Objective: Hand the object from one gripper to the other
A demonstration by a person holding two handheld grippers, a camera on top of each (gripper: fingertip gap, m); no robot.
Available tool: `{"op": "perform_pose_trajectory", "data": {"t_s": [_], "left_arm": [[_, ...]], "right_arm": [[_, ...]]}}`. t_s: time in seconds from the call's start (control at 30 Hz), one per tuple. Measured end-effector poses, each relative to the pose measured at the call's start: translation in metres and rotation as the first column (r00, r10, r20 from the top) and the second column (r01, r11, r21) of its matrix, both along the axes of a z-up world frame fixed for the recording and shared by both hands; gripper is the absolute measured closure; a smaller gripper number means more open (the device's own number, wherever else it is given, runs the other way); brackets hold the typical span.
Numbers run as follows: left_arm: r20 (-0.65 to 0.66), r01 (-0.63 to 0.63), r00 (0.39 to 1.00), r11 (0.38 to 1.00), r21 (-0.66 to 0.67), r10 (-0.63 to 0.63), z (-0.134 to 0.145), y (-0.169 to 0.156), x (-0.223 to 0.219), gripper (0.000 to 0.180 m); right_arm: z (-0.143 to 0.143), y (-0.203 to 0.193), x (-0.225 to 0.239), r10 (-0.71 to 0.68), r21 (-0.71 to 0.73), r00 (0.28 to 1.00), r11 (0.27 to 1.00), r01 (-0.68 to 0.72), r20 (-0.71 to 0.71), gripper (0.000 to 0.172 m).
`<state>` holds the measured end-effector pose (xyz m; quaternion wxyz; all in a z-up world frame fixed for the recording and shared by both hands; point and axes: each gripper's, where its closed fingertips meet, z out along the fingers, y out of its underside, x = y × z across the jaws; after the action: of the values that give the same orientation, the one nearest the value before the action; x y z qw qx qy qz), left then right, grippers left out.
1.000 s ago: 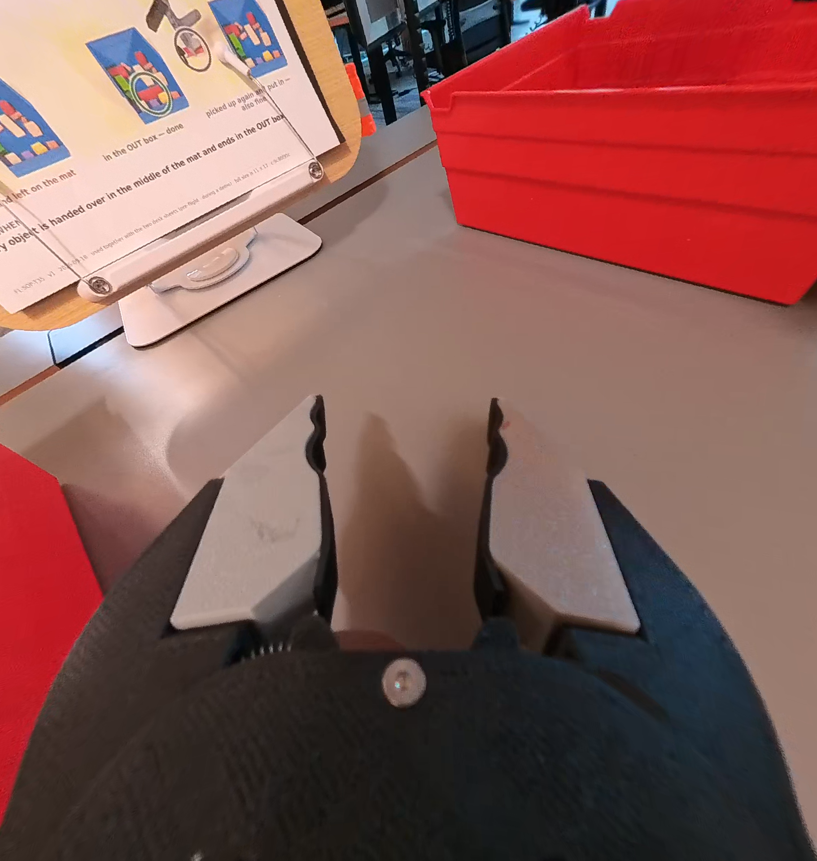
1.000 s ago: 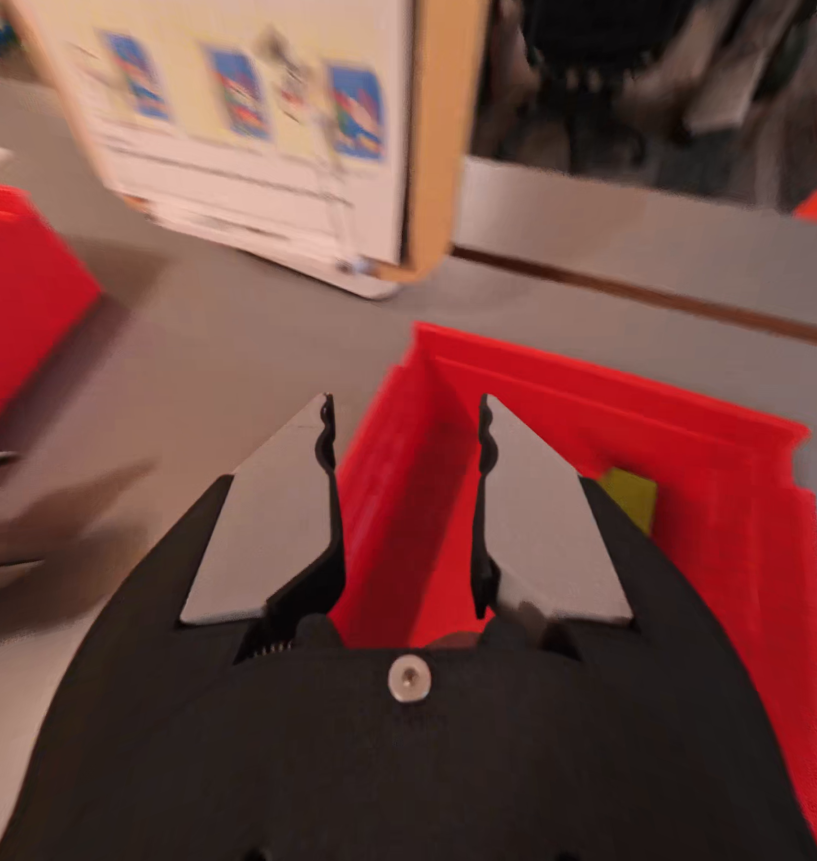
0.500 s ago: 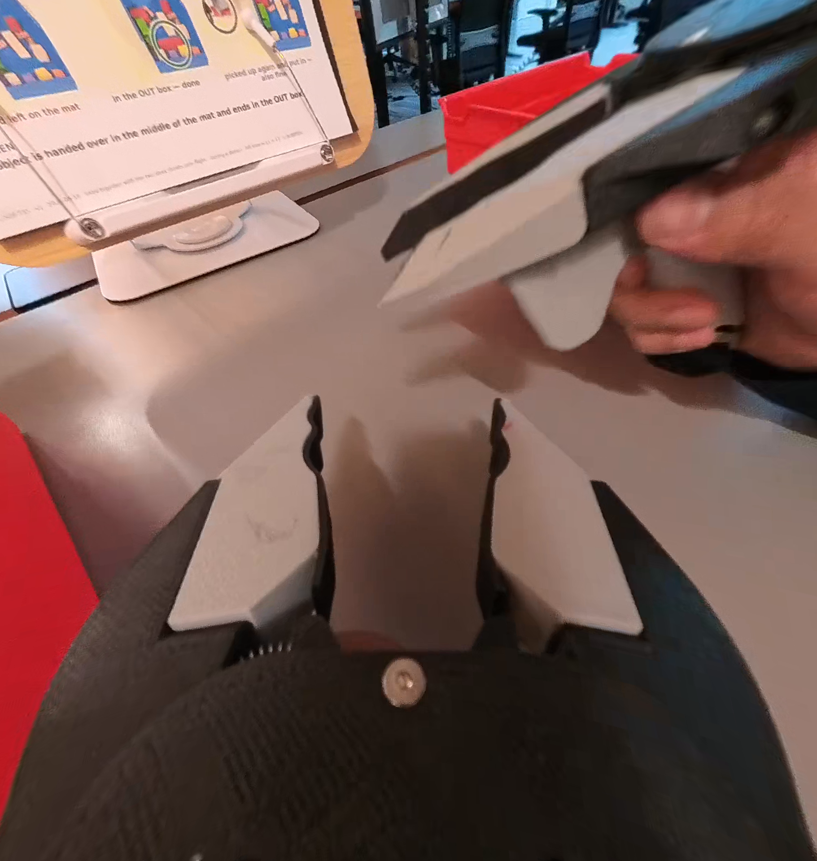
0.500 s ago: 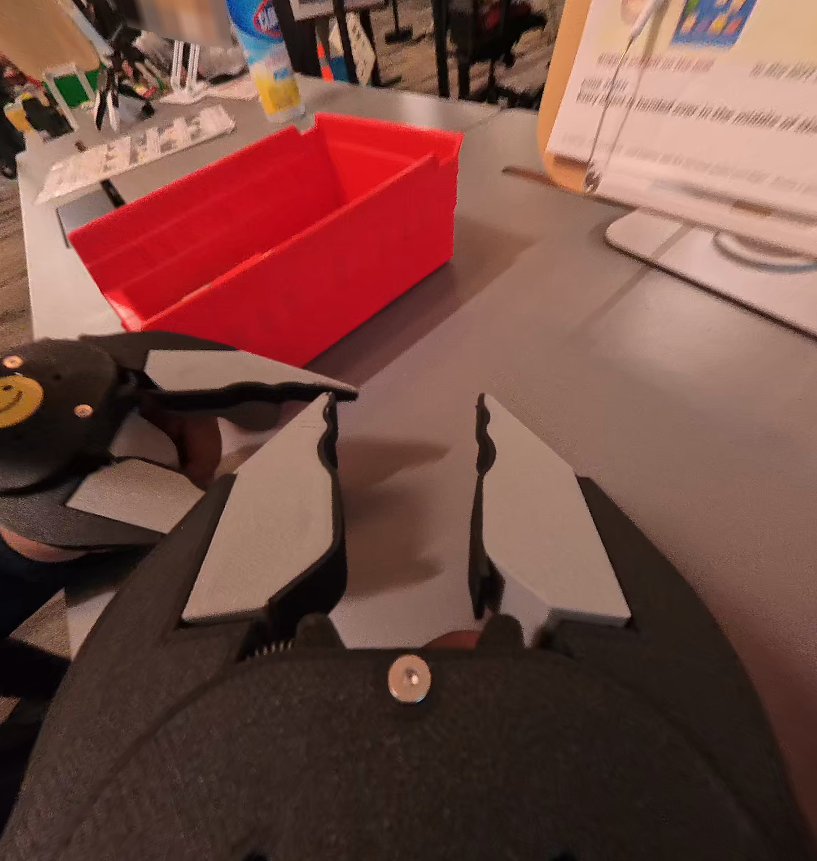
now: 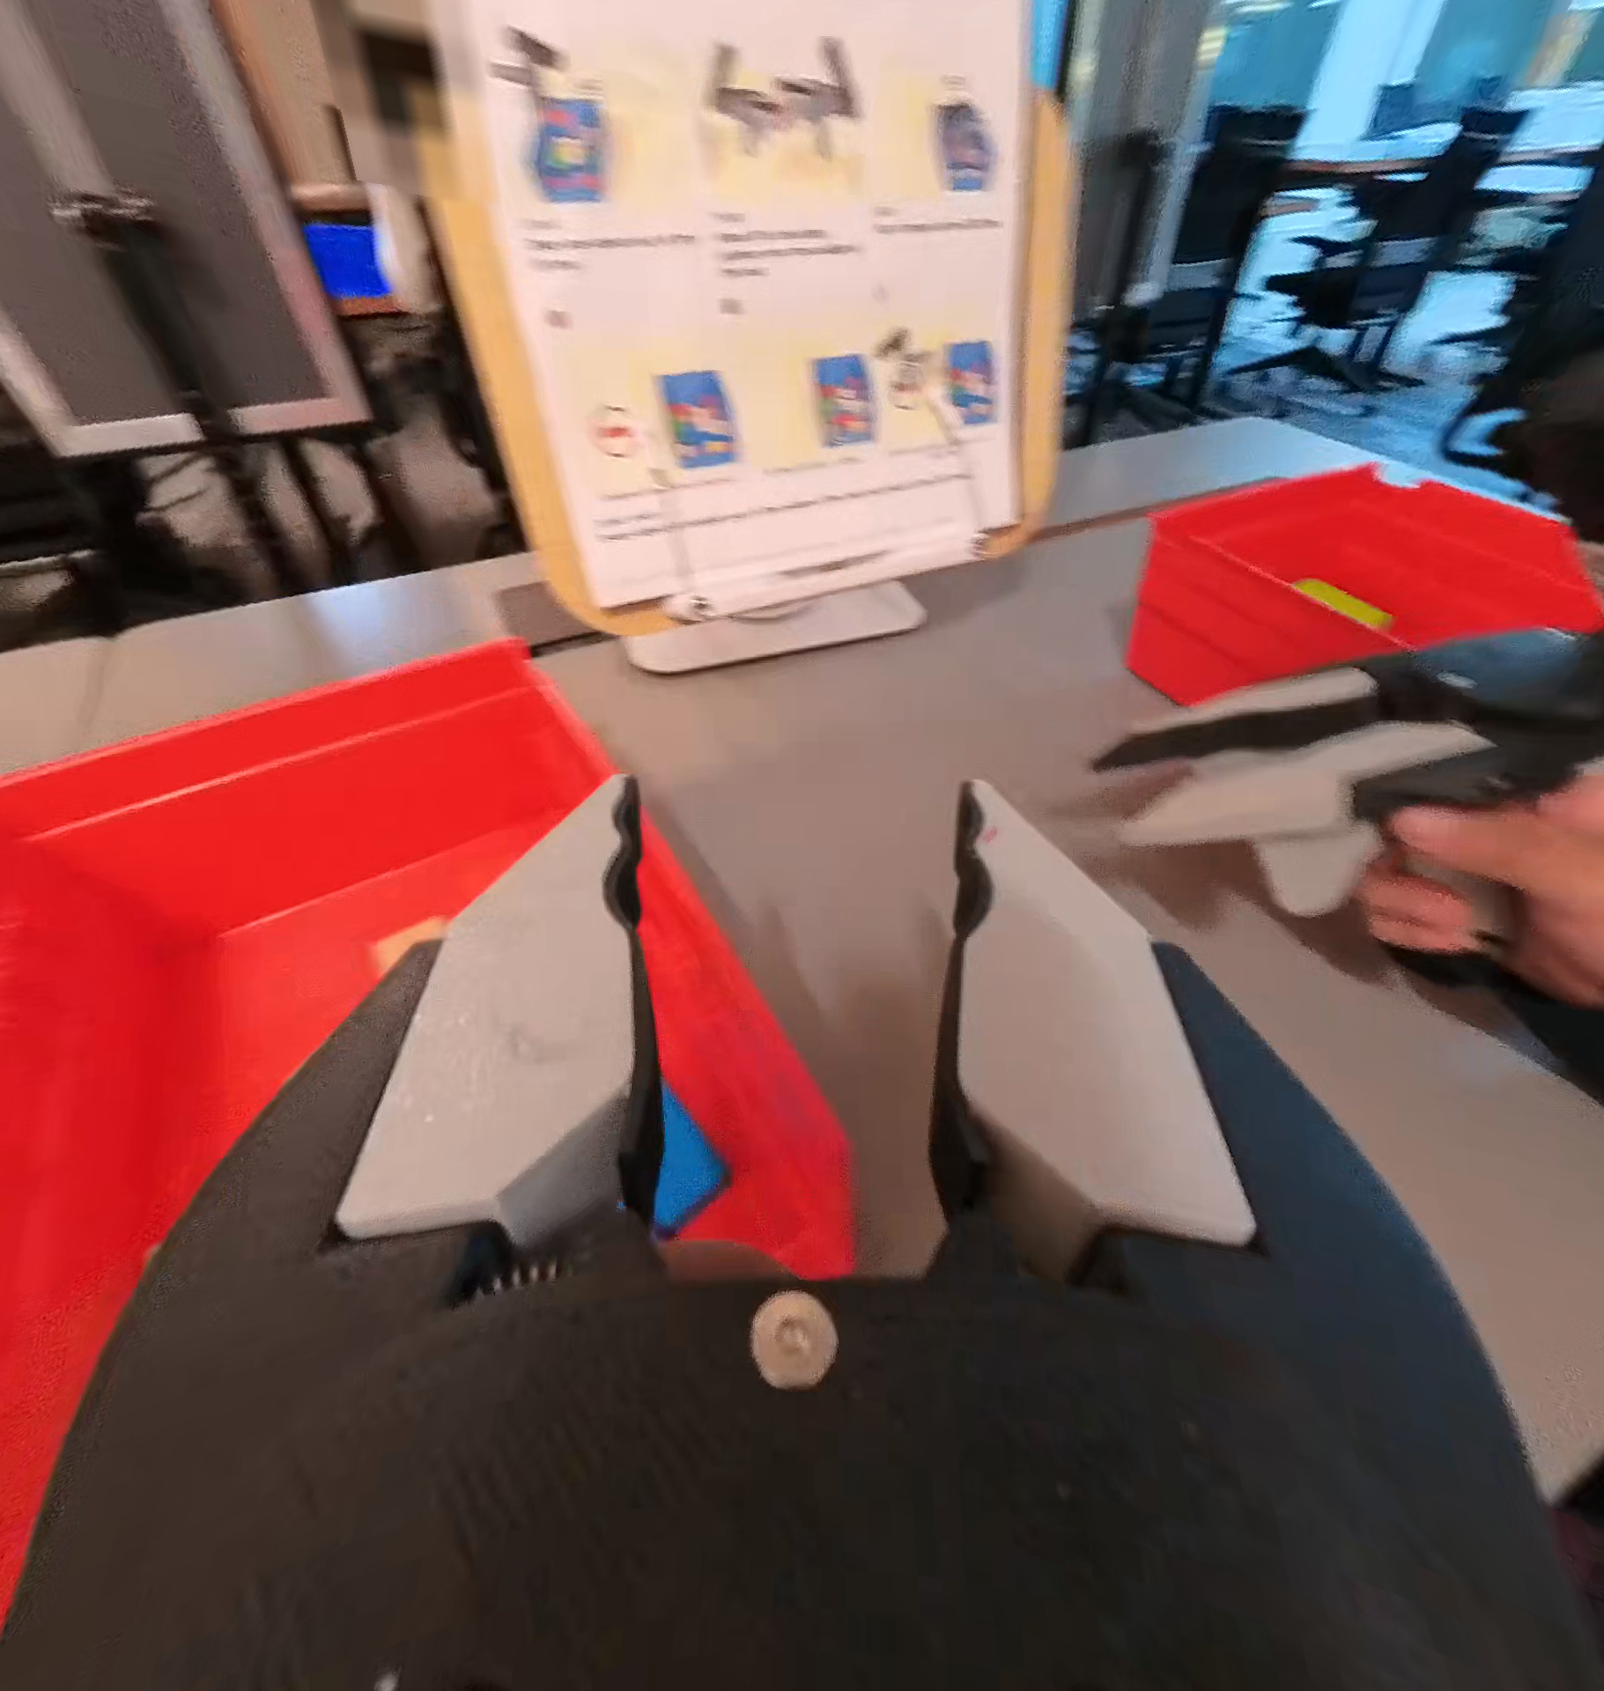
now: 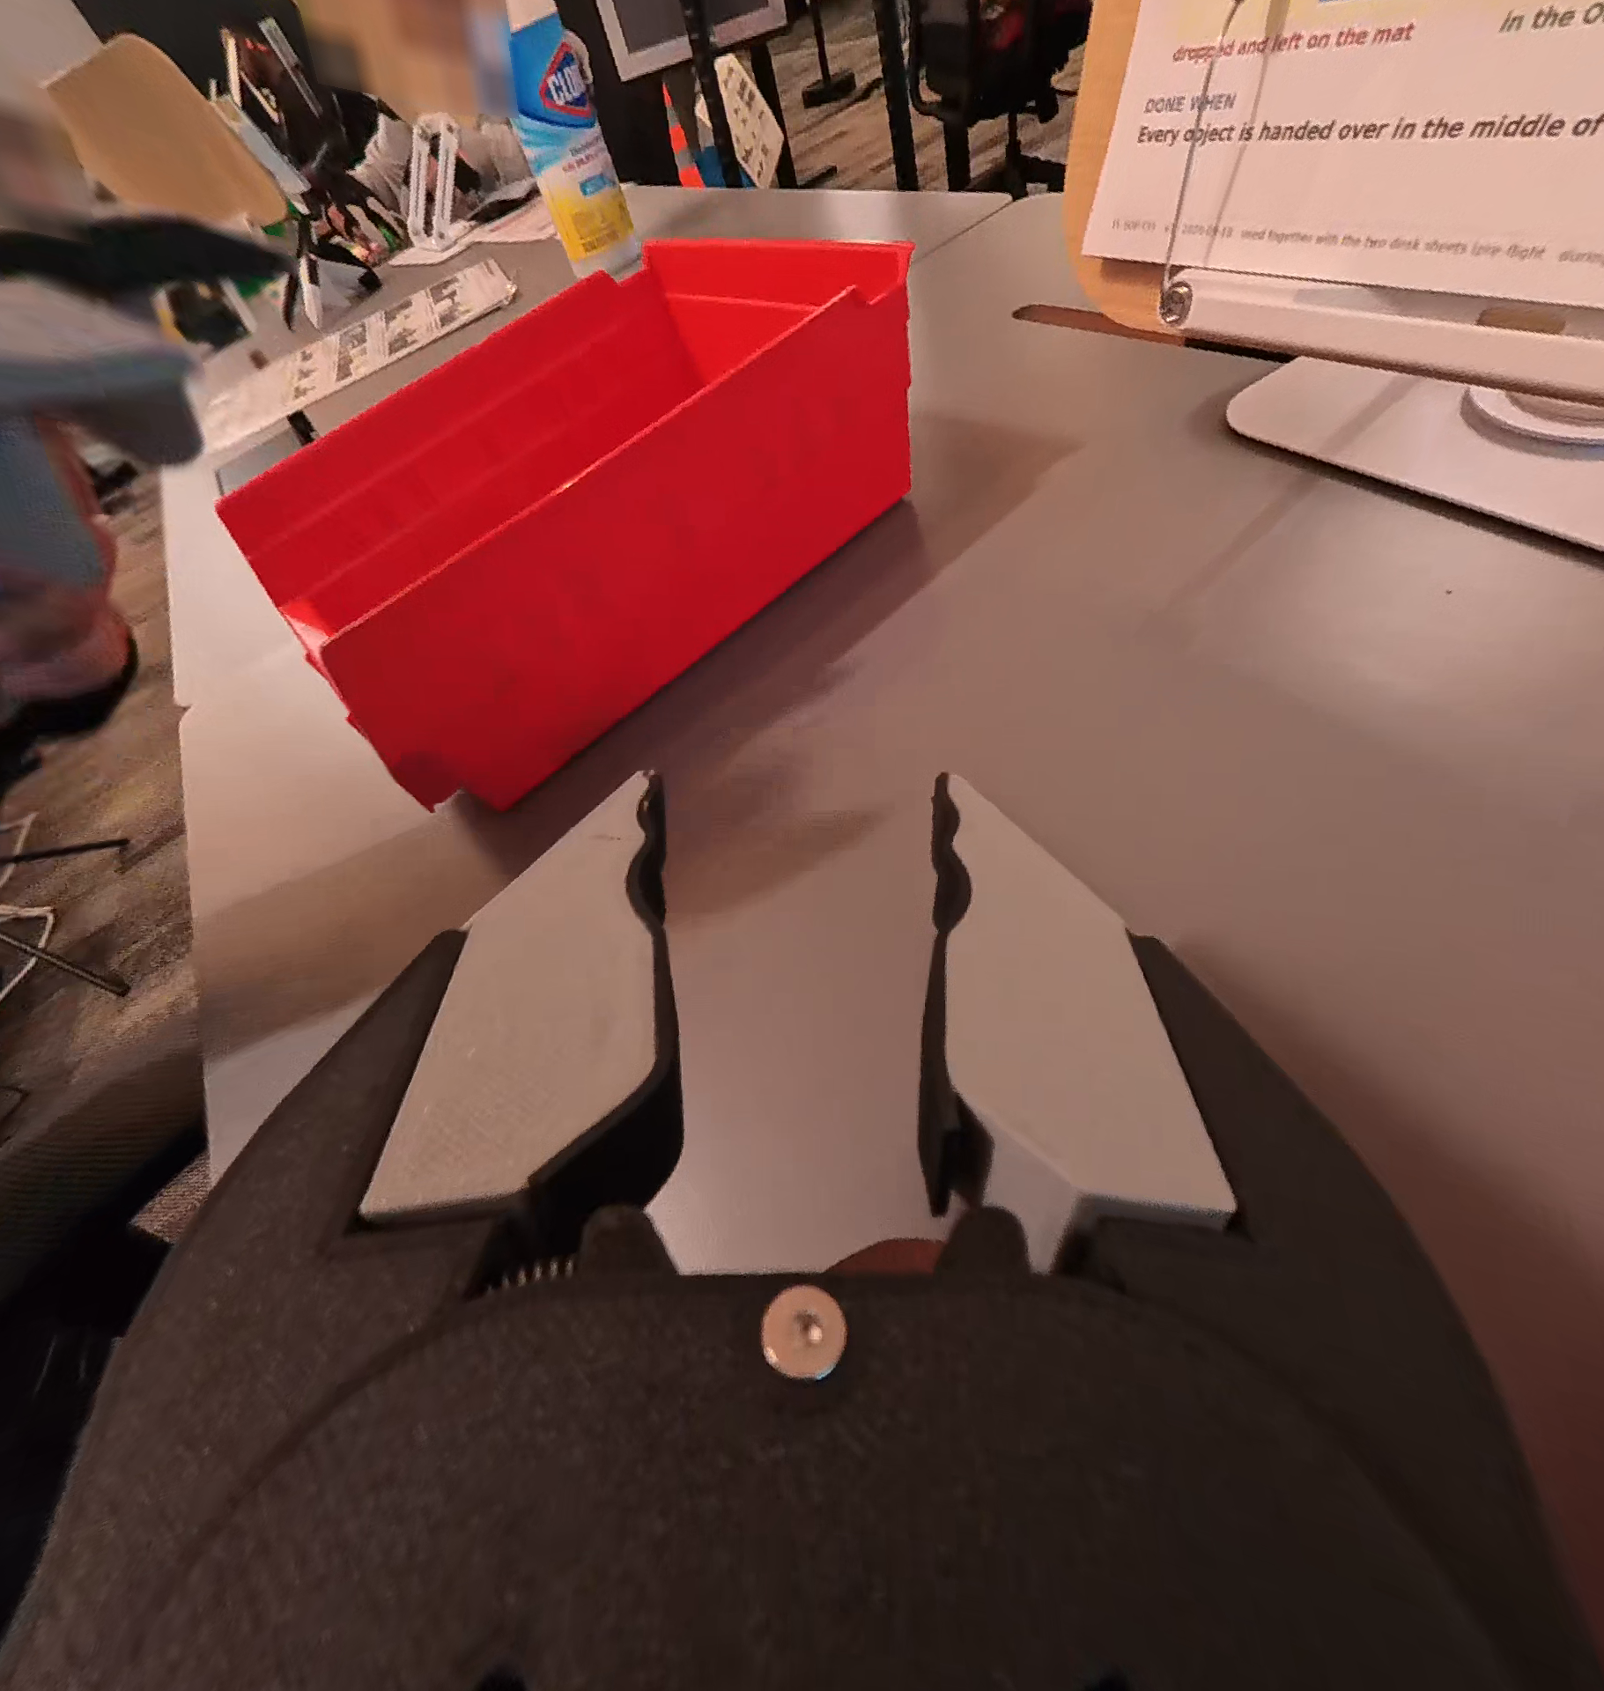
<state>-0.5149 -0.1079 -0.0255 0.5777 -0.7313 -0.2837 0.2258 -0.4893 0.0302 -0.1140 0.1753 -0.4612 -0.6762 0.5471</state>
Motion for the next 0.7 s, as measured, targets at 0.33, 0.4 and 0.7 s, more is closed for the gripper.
{"op": "perform_pose_trajectory", "data": {"t_s": [0.33, 0.4, 0.7], "left_arm": [[0.250, -0.208, 0.924, 0.927, -0.311, 0.291, -0.042, -0.081, -0.114, 0.101], [0.310, -0.199, 0.893, 0.905, -0.376, 0.325, -0.062, -0.090, -0.127, 0.101], [0.523, -0.081, 0.765, 0.862, -0.500, 0.376, -0.139, -0.100, -0.154, 0.106]], "right_arm": [[0.000, -0.004, 0.003, 0.017, 0.008, 1.000, 1.000, -0.017, -0.003, 0.115], [0.001, -0.005, 0.004, 0.017, 0.018, 1.000, 1.000, -0.017, -0.011, 0.115], [-0.007, -0.007, 0.003, 0.015, 0.085, 1.000, 0.996, -0.015, -0.008, 0.115]]}}
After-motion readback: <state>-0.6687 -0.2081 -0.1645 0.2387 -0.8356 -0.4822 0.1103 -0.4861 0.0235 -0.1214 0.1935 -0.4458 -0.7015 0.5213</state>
